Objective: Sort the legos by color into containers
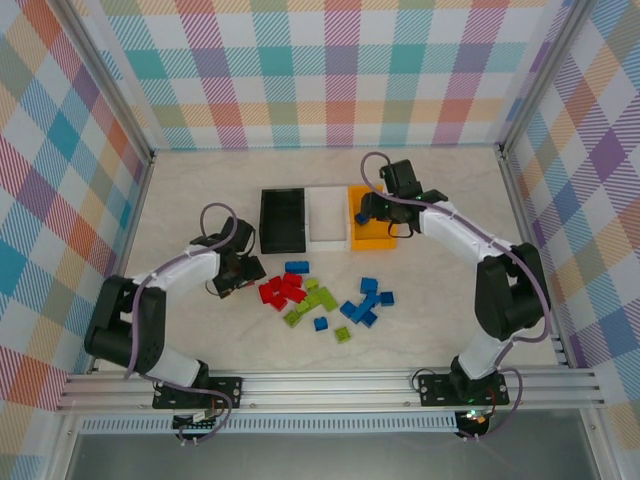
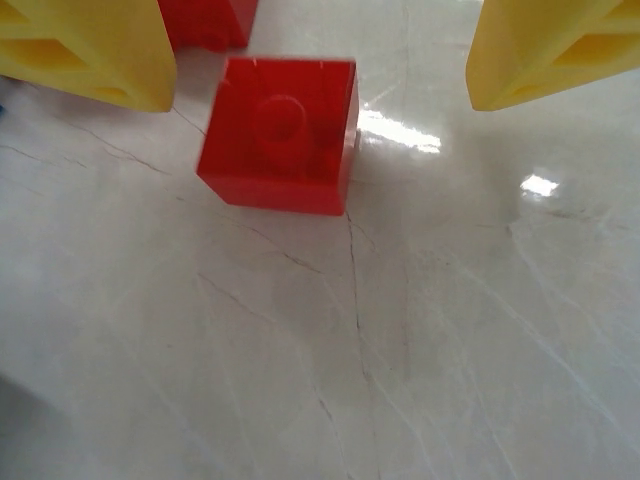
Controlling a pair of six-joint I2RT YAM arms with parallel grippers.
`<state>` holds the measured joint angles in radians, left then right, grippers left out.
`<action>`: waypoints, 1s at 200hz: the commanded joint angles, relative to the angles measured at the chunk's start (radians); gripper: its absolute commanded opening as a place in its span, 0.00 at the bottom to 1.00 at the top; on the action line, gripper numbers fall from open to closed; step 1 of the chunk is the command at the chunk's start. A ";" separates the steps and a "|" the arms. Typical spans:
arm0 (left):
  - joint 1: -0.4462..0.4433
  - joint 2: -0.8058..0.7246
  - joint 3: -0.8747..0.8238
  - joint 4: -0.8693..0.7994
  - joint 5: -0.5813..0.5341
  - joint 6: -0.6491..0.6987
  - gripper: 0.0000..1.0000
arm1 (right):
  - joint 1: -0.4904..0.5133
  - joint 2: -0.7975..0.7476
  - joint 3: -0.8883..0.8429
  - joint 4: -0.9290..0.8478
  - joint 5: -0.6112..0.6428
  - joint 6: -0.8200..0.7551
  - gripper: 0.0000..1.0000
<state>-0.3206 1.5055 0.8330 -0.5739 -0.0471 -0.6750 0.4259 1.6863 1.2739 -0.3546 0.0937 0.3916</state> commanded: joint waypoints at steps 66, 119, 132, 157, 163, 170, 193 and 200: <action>-0.023 0.147 0.052 0.023 -0.100 0.053 0.54 | 0.010 -0.080 -0.086 0.045 -0.014 0.016 0.54; -0.026 0.123 0.072 0.020 -0.115 0.068 0.31 | 0.010 -0.100 -0.113 0.045 -0.014 0.018 0.54; -0.032 0.068 0.084 -0.011 -0.115 0.071 0.29 | 0.010 -0.107 -0.121 0.044 -0.014 0.022 0.53; -0.068 -0.082 0.153 -0.079 -0.138 0.085 0.31 | 0.011 -0.135 -0.151 0.050 -0.024 0.035 0.53; -0.073 -0.099 0.183 -0.093 -0.133 0.090 0.31 | 0.010 -0.143 -0.161 0.051 -0.029 0.038 0.53; -0.076 -0.108 0.231 -0.103 -0.130 0.097 0.31 | 0.010 -0.154 -0.174 0.053 -0.035 0.042 0.53; -0.079 -0.034 0.394 -0.103 -0.126 0.118 0.32 | 0.010 -0.180 -0.220 0.055 -0.050 0.057 0.53; -0.080 0.011 0.445 -0.099 -0.128 0.122 0.32 | 0.010 -0.187 -0.233 0.050 -0.049 0.059 0.54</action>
<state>-0.3916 1.4342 1.1389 -0.6598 -0.1589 -0.5907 0.4316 1.5368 1.0809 -0.3149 0.0727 0.4225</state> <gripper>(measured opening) 0.325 0.534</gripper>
